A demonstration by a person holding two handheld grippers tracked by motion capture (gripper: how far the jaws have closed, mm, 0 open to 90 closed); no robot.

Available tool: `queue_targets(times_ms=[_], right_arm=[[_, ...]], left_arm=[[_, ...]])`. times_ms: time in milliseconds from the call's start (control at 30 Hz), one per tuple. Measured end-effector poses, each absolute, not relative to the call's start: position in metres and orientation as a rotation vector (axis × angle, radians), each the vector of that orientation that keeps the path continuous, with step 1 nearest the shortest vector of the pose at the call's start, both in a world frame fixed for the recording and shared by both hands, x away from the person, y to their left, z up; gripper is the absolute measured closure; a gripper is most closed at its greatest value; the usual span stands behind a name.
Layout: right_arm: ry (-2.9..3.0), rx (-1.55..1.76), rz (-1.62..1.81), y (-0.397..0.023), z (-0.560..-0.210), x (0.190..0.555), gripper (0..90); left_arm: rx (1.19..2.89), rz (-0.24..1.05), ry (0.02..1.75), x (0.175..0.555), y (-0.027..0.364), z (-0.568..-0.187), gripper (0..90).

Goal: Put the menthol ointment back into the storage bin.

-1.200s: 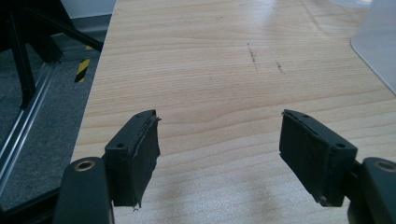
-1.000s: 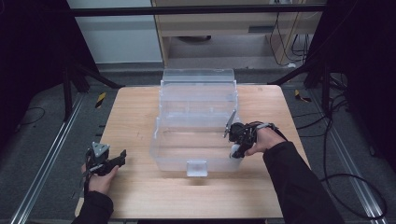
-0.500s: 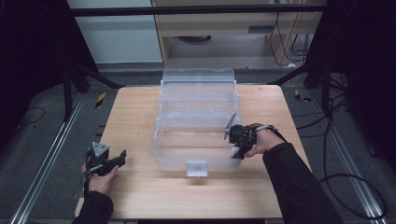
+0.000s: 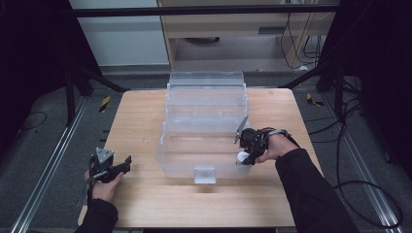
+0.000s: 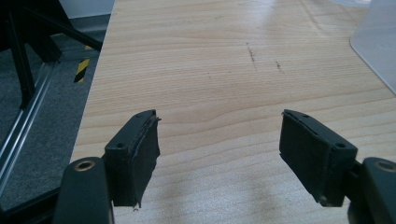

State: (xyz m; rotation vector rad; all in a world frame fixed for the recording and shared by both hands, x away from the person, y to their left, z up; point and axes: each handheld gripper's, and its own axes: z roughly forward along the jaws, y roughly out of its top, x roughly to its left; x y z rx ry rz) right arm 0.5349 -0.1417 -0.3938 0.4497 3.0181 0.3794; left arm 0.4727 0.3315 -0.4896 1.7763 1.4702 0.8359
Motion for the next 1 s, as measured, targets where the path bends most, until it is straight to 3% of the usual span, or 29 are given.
queue_targets(times_ms=[600,1000], right_arm=[[2.768,0.621,0.694,-0.178,-0.359,0.514,36.8],[2.499,0.839,0.946,-0.218,-0.371,0.48,24.4]], left_arm=[[1.769,0.833,1.462,0.472,0.331,-0.489,27.7],[1.765,0.815,1.46,0.471,0.33,-0.488,28.8]])
